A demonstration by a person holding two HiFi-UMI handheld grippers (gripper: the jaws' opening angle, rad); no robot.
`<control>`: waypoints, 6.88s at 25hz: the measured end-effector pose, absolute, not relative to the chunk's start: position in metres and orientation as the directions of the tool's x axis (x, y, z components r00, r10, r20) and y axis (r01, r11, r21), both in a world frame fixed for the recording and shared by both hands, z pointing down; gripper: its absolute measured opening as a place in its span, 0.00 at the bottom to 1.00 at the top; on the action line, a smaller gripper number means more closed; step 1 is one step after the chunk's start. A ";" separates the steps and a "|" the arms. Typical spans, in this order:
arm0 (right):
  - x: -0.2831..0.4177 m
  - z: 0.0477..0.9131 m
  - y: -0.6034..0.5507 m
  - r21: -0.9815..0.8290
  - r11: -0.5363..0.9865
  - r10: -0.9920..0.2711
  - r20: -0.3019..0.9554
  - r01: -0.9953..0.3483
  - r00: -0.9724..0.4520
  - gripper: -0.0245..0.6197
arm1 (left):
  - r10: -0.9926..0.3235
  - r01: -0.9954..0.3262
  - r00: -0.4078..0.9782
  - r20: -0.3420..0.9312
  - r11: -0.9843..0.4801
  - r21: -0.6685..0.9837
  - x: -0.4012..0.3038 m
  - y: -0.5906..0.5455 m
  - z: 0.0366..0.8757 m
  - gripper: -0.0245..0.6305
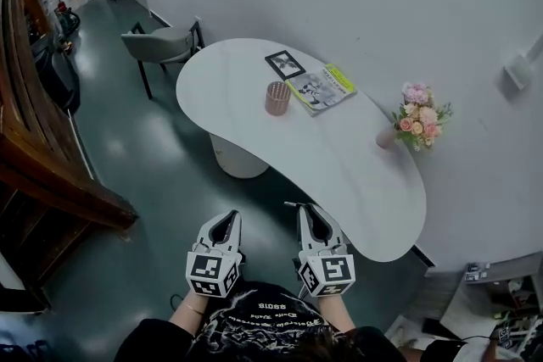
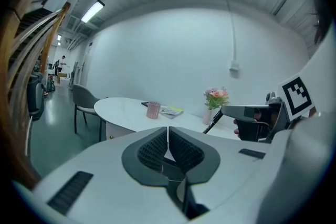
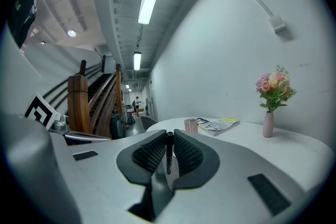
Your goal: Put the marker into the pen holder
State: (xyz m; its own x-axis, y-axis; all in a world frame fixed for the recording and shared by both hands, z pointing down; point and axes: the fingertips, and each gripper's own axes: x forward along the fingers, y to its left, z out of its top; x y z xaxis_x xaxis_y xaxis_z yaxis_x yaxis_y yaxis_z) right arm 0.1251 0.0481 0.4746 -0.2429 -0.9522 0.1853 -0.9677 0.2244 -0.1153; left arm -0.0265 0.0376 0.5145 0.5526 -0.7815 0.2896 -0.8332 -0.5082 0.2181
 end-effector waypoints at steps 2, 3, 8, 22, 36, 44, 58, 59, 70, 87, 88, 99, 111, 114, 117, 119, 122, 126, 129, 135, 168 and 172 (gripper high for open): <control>0.123 0.475 0.029 -0.102 0.217 -0.953 0.193 -0.971 -0.233 0.14 | -0.781 -0.832 0.553 0.291 -0.506 0.226 -0.031 0.016 0.515 0.08; 0.123 0.475 0.020 -0.097 0.210 -0.954 0.198 -0.973 -0.226 0.14 | -0.778 -0.831 0.556 0.292 -0.508 0.228 -0.033 0.006 0.516 0.08; 0.111 0.470 -0.019 -0.077 0.194 -0.957 0.206 -0.978 -0.206 0.14 | -0.758 -0.811 0.585 0.289 -0.539 0.229 -0.039 -0.043 0.513 0.08; 0.083 0.461 -0.109 -0.036 0.131 -0.970 0.200 -0.991 -0.135 0.14 | -0.693 -0.750 0.662 0.287 -0.613 0.249 -0.053 -0.144 0.517 0.08; 0.081 0.449 -0.153 -0.033 0.082 -0.980 0.179 -0.996 -0.087 0.14 | -0.688 -0.742 0.670 0.279 -0.622 0.248 -0.062 -0.189 0.511 0.08; 0.091 0.445 -0.175 -0.050 0.100 -0.980 0.166 -0.994 -0.107 0.14 | -0.703 -0.752 0.659 0.269 -0.614 0.238 -0.053 -0.203 0.501 0.08; 0.130 0.414 -0.226 -0.040 0.126 -0.988 0.085 -0.991 -0.129 0.14 | -0.734 -0.788 0.616 0.285 -0.576 0.220 -0.037 -0.228 0.502 0.08; 0.133 0.413 -0.230 -0.039 0.128 -0.988 0.081 -0.991 -0.130 0.14 | -0.736 -0.789 0.615 0.283 -0.575 0.219 -0.036 -0.230 0.501 0.08; 0.148 0.405 -0.273 -0.032 0.164 -0.985 0.044 -0.986 -0.166 0.14 | -0.768 -0.822 0.569 0.294 -0.531 0.205 -0.036 -0.241 0.501 0.08; 0.159 0.434 -0.328 -0.051 0.228 -0.969 0.091 -0.972 -0.231 0.14 | -0.823 -0.878 0.479 0.305 -0.448 0.170 -0.044 -0.254 0.501 0.08; 0.159 0.436 -0.330 -0.052 0.230 -0.967 0.096 -0.972 -0.235 0.14 | -0.827 -0.882 0.472 0.305 -0.440 0.169 -0.045 -0.255 0.501 0.08; 0.162 0.469 -0.353 -0.072 0.256 -0.952 0.157 -0.964 -0.265 0.14 | -0.846 -0.903 0.429 0.316 -0.400 0.156 -0.047 -0.265 0.500 0.08; 0.154 0.506 -0.367 -0.060 0.296 -0.925 0.233 -0.953 -0.301 0.14 | -0.849 -0.903 0.431 0.307 -0.403 0.152 -0.037 -0.267 0.497 0.08; 0.151 0.513 -0.371 -0.051 0.302 -0.920 0.247 -0.952 -0.305 0.14 | -0.849 -0.903 0.430 0.309 -0.403 0.149 -0.035 -0.268 0.496 0.08; 0.150 0.521 -0.375 -0.061 0.297 -0.917 0.260 -0.953 -0.303 0.14 | -0.850 -0.905 0.426 0.308 -0.401 0.145 -0.034 -0.270 0.496 0.08; 0.150 0.525 -0.377 -0.064 0.295 -0.915 0.267 -0.953 -0.302 0.14 | -0.850 -0.905 0.426 0.309 -0.400 0.147 -0.033 -0.271 0.496 0.08; 0.150 0.531 -0.379 -0.067 0.292 -0.913 0.276 -0.954 -0.299 0.14 | -0.844 -0.900 0.436 0.311 -0.408 0.155 -0.027 -0.271 0.497 0.08; 0.150 0.536 -0.381 -0.075 0.285 -0.913 0.281 -0.956 -0.294 0.14 | -0.837 -0.893 0.451 0.311 -0.430 0.137 -0.019 -0.272 0.496 0.08; 0.148 0.538 -0.382 -0.071 0.292 -0.910 0.287 -0.954 -0.299 0.14 | -0.836 -0.892 0.452 0.312 -0.432 0.134 -0.018 -0.272 0.495 0.08; 0.148 0.541 -0.384 -0.088 0.285 -0.910 0.288 -0.955 -0.298 0.14 | -0.839 -0.895 0.445 0.313 -0.424 0.135 -0.019 -0.273 0.496 0.08; 0.173 0.497 -0.315 -0.143 0.183 -0.940 0.266 -0.973 -0.216 0.34 | -0.806 -0.849 0.528 0.269 -0.498 0.174 -0.012 -0.268 0.490 0.08; 0.183 0.494 -0.298 -0.141 0.130 -0.954 0.252 -0.982 -0.162 0.34 | -0.796 -0.838 0.546 0.263 -0.517 0.176 -0.011 -0.267 0.489 0.08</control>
State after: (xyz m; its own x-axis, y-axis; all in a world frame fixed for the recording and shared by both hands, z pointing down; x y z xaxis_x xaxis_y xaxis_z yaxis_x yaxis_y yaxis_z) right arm 0.1827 -0.2975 0.4938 -0.1624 -0.9539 0.2524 -0.9815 0.1299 -0.1406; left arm -0.0113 -0.2666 0.4890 0.5459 -0.7956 0.2629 -0.8379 -0.5167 0.1762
